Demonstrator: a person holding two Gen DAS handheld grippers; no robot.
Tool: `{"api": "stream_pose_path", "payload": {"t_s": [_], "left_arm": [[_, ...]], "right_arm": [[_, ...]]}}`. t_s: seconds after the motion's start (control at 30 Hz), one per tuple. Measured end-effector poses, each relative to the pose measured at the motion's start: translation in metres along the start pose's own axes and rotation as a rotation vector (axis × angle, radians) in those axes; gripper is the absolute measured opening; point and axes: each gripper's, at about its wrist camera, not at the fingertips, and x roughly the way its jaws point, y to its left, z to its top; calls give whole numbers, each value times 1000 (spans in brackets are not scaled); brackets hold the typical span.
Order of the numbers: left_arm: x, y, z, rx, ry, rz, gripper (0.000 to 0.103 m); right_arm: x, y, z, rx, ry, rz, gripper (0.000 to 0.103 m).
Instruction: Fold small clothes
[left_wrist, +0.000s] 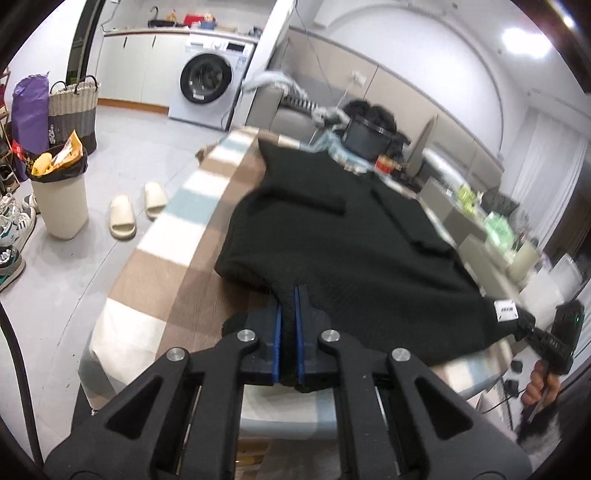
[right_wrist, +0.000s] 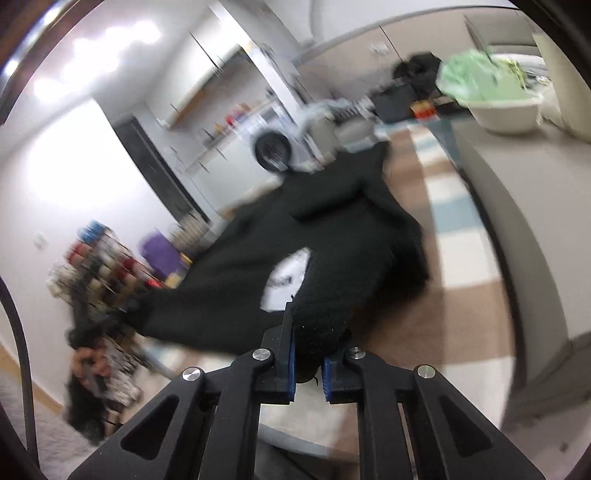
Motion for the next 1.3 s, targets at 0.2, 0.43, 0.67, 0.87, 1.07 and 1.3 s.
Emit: {"api": "stream_pose_path", "payload": {"t_s": [0.2, 0.43, 0.67, 0.87, 1.07, 1.3], "left_arm": [[-41, -7, 6, -4, -80, -49, 3], [-87, -22, 6, 17, -149, -111, 3], [-126, -24, 4, -19, -199, -140, 3], [-110, -17, 22, -47, -179, -111, 3], [-48, -11, 72, -53, -140, -95, 3], [56, -9, 132, -50, -54, -51, 3]], "right_arm": [[-28, 8, 4, 38, -125, 160, 9], [-62, 27, 12, 5, -233, 298, 9], [-95, 34, 22, 8, -307, 425, 9], [-77, 34, 36, 46, -312, 304, 9], [-43, 15, 69, 136, -346, 123, 9], [31, -11, 127, 207, -333, -94, 9]]}}
